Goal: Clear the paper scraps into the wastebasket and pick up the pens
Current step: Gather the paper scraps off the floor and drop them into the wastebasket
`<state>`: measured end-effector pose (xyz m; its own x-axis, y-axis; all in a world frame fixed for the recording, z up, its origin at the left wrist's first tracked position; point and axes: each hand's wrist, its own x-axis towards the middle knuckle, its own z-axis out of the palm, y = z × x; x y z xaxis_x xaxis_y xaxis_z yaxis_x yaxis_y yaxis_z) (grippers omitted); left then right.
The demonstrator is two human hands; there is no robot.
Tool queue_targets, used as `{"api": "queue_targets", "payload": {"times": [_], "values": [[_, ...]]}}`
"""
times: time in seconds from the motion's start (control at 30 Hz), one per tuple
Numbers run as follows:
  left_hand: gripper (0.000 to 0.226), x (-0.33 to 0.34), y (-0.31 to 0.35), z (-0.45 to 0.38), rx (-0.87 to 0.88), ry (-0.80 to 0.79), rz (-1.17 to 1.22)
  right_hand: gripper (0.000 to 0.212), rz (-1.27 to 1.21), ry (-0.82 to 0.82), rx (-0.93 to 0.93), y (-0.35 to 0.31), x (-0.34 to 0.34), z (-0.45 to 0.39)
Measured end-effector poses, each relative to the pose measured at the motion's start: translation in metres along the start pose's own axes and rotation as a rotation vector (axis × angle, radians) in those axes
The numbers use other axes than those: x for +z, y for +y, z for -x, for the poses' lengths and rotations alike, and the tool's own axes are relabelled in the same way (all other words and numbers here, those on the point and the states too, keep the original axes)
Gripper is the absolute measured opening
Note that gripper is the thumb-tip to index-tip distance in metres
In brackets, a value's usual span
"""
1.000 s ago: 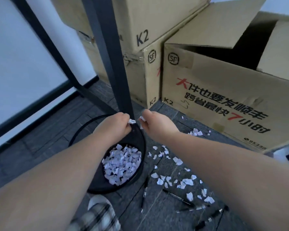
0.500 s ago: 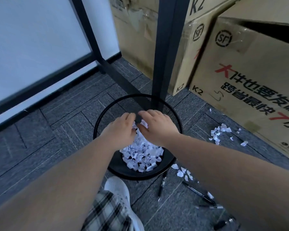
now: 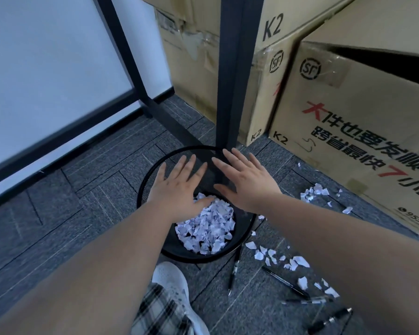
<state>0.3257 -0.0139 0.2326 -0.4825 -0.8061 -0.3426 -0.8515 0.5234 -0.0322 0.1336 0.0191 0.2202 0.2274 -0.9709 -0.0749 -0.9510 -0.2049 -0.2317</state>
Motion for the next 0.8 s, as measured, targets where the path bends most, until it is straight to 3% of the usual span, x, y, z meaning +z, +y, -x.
{"api": "queue_targets", "payload": {"times": [0.3, 0.8], "values": [[0.072, -0.026, 0.083, -0.053, 0.150, 0.249, -0.022, 0.064, -0.029, 0.121, 0.258, 0.106, -0.002, 0.049], [0.072, 0.062, 0.247, -0.236, 0.409, 0.049, -0.124, 0.061, -0.084, 0.015, 0.458, 0.291, 0.114, 0.088]]}}
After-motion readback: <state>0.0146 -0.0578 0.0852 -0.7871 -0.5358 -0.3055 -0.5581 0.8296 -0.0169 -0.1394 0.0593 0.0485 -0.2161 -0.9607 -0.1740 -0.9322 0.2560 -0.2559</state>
